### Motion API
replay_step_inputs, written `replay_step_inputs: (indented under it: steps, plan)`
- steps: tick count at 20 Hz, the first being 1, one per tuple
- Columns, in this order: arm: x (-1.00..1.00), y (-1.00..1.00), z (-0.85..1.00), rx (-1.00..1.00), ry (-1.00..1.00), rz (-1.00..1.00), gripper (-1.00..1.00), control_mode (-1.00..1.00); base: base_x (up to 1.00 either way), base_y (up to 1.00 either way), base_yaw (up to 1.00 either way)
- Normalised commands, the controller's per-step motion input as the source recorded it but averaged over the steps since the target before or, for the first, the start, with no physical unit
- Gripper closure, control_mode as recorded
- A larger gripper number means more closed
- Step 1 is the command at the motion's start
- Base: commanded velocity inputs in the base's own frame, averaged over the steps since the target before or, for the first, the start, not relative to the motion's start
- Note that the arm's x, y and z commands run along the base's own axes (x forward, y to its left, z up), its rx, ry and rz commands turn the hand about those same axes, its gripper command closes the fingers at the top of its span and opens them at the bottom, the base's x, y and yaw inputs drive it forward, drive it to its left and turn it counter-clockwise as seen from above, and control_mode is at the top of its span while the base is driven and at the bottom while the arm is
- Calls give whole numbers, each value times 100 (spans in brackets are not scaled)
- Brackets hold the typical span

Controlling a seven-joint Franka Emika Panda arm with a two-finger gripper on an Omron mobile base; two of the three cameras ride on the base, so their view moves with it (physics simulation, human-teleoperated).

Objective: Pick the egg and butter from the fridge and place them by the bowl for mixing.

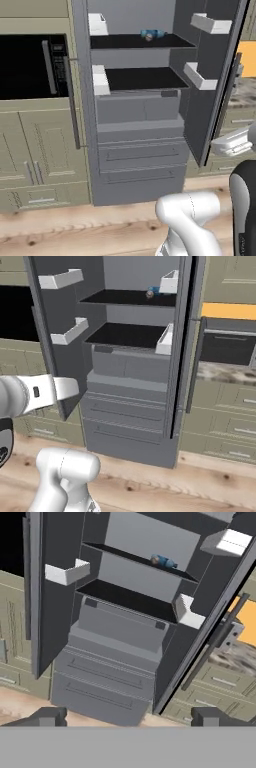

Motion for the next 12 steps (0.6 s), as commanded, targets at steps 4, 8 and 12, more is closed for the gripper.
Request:
replay_step_inputs:
  steps: [4, 8, 12]
  plan:
    - [0, 0, 0, 0, 0, 0, -100, 100, 43, 1, -1]
    - [0, 0, 0, 0, 0, 0, -100, 100, 58, -1, 0]
    - [0, 0, 0, 0, 0, 0, -100, 100, 67, -4, 0]
